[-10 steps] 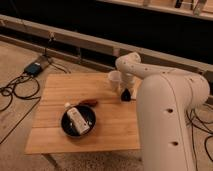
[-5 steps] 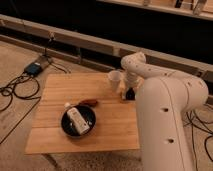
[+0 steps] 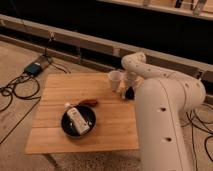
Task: Place the eraser on the white sponge
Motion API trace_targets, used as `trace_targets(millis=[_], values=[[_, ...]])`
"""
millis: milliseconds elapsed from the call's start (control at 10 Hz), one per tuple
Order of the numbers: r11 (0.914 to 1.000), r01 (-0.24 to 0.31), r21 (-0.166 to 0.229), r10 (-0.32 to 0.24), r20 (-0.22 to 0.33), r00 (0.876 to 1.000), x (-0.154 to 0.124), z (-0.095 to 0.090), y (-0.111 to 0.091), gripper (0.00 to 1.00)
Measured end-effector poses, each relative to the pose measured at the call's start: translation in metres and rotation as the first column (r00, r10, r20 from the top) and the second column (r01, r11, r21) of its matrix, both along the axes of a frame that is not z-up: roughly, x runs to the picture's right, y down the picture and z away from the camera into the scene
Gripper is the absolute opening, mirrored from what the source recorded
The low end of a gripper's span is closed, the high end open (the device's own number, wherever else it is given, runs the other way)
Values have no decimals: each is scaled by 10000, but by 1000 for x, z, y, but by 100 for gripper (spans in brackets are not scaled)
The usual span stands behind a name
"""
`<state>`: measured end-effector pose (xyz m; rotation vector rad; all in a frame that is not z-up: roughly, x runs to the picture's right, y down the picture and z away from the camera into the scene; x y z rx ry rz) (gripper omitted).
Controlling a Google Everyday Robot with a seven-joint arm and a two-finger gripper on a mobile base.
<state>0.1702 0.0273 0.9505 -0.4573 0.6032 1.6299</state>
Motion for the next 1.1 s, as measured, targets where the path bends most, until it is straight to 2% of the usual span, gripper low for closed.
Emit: trace_targets(millis=[200,800,1100], values=[[10000,5,-19,-5,158,9999,-5,0,1,80],[9999,151,-52,-150,156,9998,-4,0,3,80],[9996,209,168,-213,205,9996,-11,-5,-4,80]])
